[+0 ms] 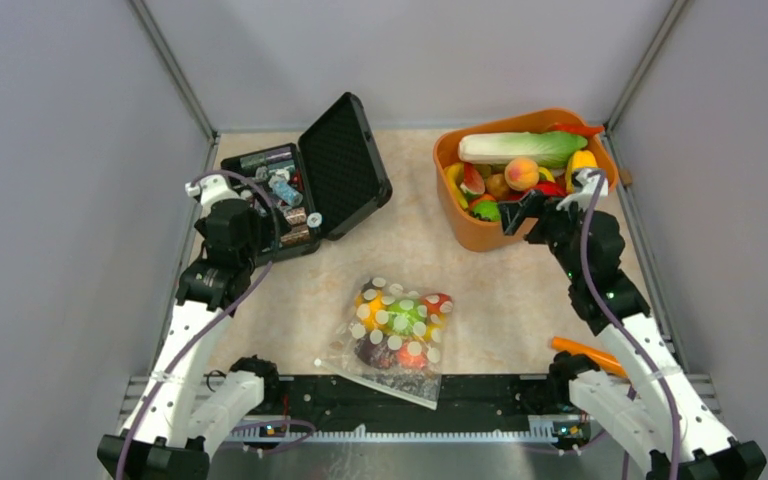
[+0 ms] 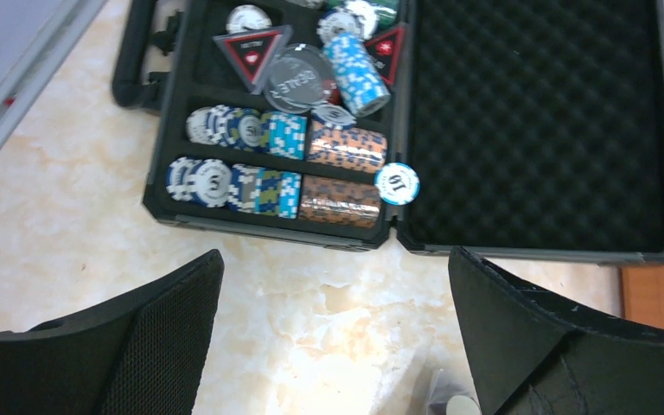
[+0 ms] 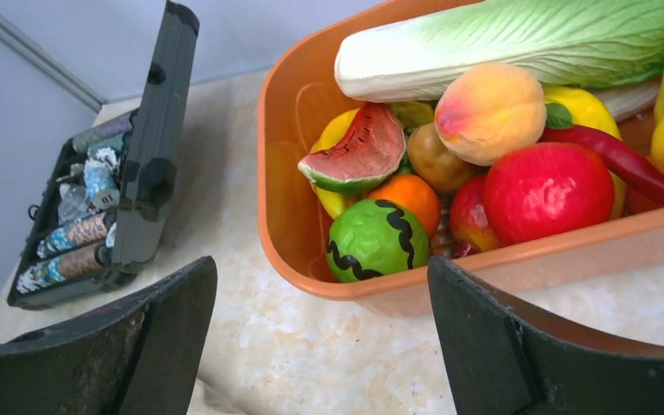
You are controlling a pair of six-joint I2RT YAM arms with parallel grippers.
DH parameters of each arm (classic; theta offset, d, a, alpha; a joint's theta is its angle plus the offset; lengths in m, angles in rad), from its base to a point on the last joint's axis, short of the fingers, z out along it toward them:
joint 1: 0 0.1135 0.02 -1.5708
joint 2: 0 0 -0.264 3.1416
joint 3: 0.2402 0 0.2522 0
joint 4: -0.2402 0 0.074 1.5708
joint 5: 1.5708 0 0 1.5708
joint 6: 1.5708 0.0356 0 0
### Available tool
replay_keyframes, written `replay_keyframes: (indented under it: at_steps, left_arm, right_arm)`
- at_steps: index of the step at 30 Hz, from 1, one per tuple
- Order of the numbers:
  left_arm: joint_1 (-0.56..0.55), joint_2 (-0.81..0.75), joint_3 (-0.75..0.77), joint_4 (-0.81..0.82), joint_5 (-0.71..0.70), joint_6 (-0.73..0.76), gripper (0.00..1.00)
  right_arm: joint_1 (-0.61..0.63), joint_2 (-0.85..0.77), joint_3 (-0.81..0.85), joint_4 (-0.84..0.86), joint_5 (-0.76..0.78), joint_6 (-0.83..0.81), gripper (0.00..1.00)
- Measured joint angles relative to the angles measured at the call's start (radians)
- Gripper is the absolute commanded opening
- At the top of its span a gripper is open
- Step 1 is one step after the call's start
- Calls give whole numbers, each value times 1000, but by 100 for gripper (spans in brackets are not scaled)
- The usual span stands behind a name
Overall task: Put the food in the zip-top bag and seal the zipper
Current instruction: Reset both arms
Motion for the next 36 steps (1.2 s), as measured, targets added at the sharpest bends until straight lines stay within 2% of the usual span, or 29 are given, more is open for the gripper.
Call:
replay_keyframes:
  at_steps: [4,8,15,36]
  left_arm:
    - [0,0,1,-37,-79,-41,99]
    - [0,-9,1,-38,-113,-56,99]
    - [0,-29,1,-36,-114,-56,99]
    - [0,-29,1,-35,-78,-28,99]
  right_arm:
    - [0,-82,-43,37,41,44,91]
    - [0,-94,-51,55,65,51,92]
    - [0,-53,-51,47,62,50,94]
    - [0,-84,-85,93,9,12,94]
